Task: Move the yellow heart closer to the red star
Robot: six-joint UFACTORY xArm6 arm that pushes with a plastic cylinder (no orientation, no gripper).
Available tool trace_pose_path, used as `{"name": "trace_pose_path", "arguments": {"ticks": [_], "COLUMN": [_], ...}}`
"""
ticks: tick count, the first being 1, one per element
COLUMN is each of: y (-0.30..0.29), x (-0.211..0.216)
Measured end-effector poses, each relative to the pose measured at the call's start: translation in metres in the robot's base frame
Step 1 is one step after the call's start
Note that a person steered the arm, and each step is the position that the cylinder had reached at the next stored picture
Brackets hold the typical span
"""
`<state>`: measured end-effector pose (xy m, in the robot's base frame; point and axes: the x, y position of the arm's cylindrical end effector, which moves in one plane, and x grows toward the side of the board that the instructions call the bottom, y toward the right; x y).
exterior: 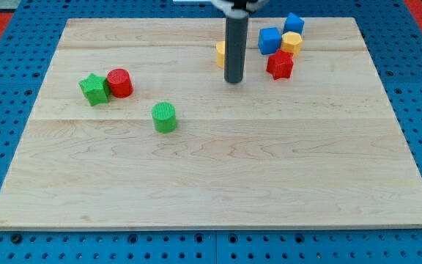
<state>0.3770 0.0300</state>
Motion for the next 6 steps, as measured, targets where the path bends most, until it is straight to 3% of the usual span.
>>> {"name": "trace_pose_path", "arguments": {"ticks": [1, 2, 4, 6], "y": [-0.069, -0.096, -0.056, 0.029], "x": [-0.014, -0.059, -0.084, -0.084]}}
